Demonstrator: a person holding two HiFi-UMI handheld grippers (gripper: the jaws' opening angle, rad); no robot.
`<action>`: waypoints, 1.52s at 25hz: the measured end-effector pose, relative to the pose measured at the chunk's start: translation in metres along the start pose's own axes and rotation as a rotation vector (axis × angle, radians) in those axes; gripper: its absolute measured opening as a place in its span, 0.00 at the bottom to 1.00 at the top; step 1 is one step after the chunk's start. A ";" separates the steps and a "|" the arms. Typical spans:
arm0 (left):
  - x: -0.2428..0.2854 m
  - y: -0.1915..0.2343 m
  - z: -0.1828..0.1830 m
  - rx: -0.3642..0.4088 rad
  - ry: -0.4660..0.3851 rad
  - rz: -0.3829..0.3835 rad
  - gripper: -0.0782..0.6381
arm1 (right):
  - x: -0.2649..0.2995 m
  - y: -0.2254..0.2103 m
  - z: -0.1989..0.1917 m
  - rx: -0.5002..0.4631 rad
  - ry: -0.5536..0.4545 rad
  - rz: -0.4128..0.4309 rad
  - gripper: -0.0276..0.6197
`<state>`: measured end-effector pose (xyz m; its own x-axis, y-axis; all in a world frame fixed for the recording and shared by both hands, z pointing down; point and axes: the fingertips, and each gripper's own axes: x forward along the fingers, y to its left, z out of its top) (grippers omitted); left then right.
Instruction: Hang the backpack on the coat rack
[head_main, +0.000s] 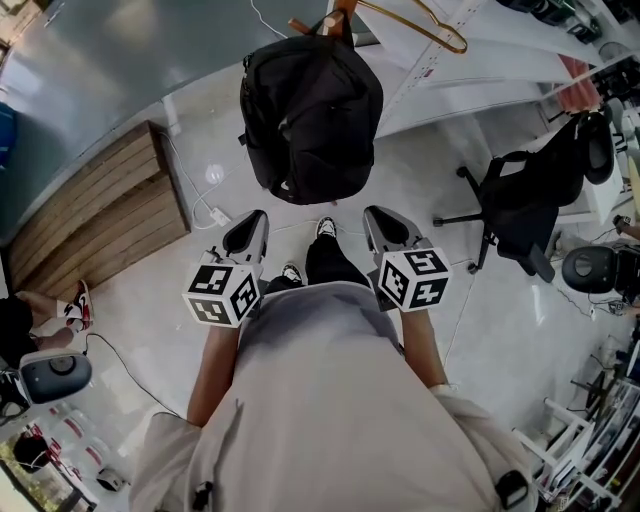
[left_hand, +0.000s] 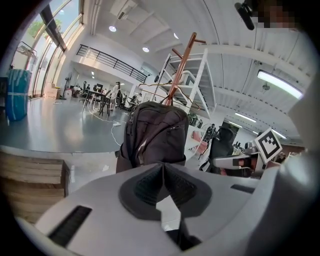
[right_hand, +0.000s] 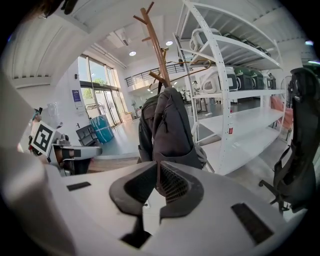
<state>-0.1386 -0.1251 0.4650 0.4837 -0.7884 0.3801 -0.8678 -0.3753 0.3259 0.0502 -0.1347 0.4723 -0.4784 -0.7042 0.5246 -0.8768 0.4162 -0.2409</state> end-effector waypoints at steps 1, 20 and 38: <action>-0.001 -0.001 -0.001 -0.002 -0.003 -0.002 0.13 | -0.002 0.001 -0.001 -0.004 0.000 0.000 0.08; -0.011 -0.004 0.001 0.012 0.007 -0.019 0.12 | -0.017 0.007 -0.014 -0.010 0.032 -0.001 0.06; -0.008 0.011 -0.022 -0.048 0.063 -0.009 0.12 | -0.006 -0.001 -0.029 -0.040 0.119 -0.048 0.06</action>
